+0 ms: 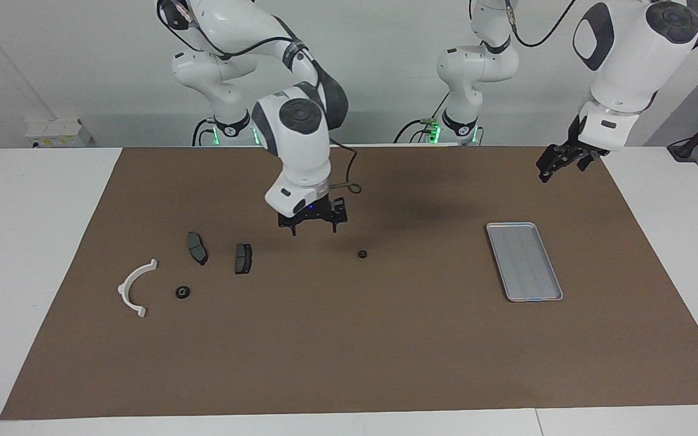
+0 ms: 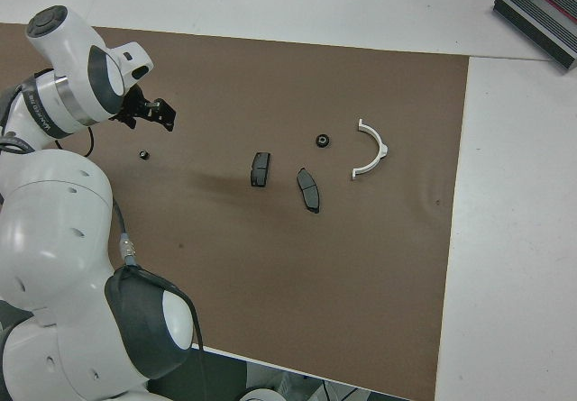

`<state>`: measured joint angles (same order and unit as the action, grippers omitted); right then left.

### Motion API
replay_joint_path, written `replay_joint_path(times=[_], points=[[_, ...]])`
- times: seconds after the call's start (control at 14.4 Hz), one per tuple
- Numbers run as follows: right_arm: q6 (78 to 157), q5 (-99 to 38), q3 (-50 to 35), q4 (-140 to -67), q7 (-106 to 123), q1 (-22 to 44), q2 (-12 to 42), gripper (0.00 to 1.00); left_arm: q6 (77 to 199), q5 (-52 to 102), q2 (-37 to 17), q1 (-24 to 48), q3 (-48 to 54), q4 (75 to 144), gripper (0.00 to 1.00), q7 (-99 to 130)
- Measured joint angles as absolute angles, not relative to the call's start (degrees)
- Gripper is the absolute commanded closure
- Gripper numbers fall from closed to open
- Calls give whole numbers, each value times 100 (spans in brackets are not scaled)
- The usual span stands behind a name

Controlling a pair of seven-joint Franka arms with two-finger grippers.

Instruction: Place bearing gear from tray to pile

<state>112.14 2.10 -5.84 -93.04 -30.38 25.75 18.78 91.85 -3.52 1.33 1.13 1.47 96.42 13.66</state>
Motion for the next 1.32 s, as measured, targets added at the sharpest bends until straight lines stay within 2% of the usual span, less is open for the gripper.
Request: replay_joint_path(times=[0.14, 0.49, 1.32], points=[[11363, 212, -583, -9304, -3462, 2899, 1943, 1, 9195, -284, 133, 89, 147, 9643, 0, 1315], [11894, 229, -572, -9302, -3527, 3153, 2374, 1, 9198, -97, 133, 89, 204, 9643, 0, 1121], [12748, 355, -527, -9304, -3528, 3182, 3089, 4, 9205, -86, 133, 94, 223, 9643, 0, 1109]])
